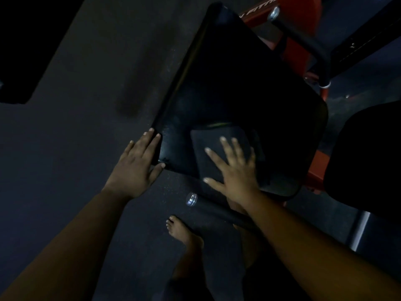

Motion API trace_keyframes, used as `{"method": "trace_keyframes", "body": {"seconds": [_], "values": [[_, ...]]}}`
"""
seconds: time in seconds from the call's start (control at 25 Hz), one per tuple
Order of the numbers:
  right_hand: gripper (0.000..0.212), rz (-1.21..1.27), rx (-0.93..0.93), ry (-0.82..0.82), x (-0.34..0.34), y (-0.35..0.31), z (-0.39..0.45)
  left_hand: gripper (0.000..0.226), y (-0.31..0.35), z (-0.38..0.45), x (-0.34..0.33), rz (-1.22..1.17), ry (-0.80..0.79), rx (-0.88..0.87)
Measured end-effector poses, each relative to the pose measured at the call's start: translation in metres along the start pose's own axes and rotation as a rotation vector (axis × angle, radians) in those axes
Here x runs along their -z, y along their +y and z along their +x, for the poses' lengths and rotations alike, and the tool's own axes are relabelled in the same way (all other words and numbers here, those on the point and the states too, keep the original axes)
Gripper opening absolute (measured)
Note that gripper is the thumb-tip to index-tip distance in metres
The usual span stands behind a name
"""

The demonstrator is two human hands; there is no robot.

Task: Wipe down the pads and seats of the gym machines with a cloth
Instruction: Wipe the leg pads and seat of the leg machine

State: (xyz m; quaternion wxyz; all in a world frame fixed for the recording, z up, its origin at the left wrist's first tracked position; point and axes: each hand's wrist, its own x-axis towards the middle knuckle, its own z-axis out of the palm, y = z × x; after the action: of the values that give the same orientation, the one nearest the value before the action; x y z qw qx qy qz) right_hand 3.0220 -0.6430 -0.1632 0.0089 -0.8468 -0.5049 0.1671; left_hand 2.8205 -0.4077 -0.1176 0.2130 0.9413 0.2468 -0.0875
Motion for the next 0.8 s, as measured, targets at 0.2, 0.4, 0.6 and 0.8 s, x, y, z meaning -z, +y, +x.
{"method": "trace_keyframes", "body": {"seconds": [0.2,0.4,0.6,0.8], "values": [[0.085,0.261,-0.693,-0.094,-0.025,0.109,-0.071,0.081,0.042,0.042,-0.003,0.158,0.018,-0.212],[0.064,0.35,-0.976,0.143,-0.021,0.049,-0.039,0.084,0.091,0.081,-0.022,0.373,-0.057,-0.258],[0.053,0.332,-0.533,-0.105,0.028,0.059,-0.065,0.109,0.146,0.077,-0.005,0.412,-0.461,-0.024],[0.045,0.389,-0.49,-0.196,0.104,0.073,-0.103,0.106,0.212,0.063,0.04,0.237,-0.61,0.025]]}}
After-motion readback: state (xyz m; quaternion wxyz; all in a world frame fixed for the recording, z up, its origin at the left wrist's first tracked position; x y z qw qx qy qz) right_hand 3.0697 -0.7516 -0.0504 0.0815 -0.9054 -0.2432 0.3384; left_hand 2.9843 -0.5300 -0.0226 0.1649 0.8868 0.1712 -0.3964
